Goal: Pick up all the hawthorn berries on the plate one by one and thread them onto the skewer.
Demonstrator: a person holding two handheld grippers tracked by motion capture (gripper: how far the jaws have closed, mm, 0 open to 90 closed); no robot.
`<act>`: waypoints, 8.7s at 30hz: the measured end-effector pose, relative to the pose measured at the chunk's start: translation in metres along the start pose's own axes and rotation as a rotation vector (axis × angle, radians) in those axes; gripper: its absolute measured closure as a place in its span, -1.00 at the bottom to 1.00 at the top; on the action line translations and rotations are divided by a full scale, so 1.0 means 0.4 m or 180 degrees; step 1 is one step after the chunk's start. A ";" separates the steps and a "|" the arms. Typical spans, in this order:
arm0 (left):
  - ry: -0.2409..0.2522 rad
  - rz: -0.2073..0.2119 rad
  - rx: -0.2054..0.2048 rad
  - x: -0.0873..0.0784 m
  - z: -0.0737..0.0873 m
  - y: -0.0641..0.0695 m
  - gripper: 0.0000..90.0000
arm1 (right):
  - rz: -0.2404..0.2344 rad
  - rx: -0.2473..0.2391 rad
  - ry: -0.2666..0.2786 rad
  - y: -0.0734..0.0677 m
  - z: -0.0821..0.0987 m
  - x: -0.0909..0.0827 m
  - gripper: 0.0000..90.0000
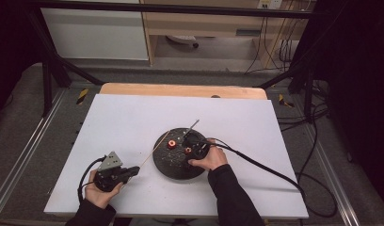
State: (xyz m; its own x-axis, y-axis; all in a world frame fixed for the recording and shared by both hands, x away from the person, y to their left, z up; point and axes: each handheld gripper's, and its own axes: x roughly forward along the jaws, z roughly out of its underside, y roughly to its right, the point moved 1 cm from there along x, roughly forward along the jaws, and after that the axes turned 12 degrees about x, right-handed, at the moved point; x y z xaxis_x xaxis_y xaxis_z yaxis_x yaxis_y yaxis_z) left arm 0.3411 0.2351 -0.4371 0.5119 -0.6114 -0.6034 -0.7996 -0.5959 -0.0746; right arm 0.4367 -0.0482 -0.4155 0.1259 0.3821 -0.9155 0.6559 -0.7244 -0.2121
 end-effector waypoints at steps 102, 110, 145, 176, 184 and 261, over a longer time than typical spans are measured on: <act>0.0266 -0.0097 -0.0195 0.025 -0.016 0.060 0.96 | -0.1158 0.1712 0.3491 0.022 0.081 -0.064 0.35; 0.0313 -0.0087 -0.0214 0.034 -0.026 0.067 0.96 | -0.1183 0.1806 0.3623 0.033 0.070 -0.058 0.35; 0.0460 -0.0017 -0.0261 0.061 -0.049 0.108 0.96 | -0.1404 0.2060 0.4001 0.038 0.060 -0.044 0.36; 0.0549 -0.0175 -0.0371 0.071 -0.104 0.125 0.96 | -0.1556 0.2135 0.3954 0.019 0.073 -0.035 0.36; 0.0554 -0.0166 -0.0369 0.084 -0.139 0.118 0.96 | -0.1623 0.2098 0.3853 0.012 0.079 -0.038 0.36; 0.0158 -0.0142 -0.0184 0.023 -0.071 0.027 0.96 | -0.0717 0.0955 0.2283 0.047 0.148 -0.031 -0.84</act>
State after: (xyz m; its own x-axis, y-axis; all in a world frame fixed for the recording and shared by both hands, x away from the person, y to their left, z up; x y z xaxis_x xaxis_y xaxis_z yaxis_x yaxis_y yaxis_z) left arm 0.3461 0.2084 -0.4211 0.5628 -0.6078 -0.5602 -0.7569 -0.6513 -0.0537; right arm 0.4035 -0.1006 -0.4284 0.5281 0.7384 -0.4195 0.5076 -0.6705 -0.5411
